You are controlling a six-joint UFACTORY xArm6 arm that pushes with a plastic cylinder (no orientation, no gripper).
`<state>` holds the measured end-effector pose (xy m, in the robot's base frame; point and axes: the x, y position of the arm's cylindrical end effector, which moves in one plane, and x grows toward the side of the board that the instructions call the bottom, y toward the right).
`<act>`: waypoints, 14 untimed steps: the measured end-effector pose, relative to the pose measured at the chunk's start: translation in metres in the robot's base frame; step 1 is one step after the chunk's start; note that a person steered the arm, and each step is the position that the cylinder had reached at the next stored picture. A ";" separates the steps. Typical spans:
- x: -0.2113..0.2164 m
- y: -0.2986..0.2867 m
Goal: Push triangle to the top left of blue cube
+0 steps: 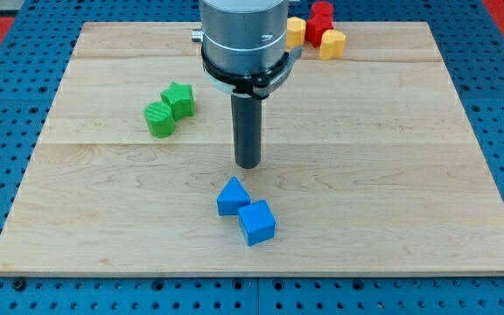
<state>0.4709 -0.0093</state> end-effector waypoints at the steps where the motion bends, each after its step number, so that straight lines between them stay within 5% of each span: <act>1: -0.007 0.000; 6: -0.040 0.000; 9: -0.031 -0.085; 11: -0.061 -0.032; 14: -0.093 -0.053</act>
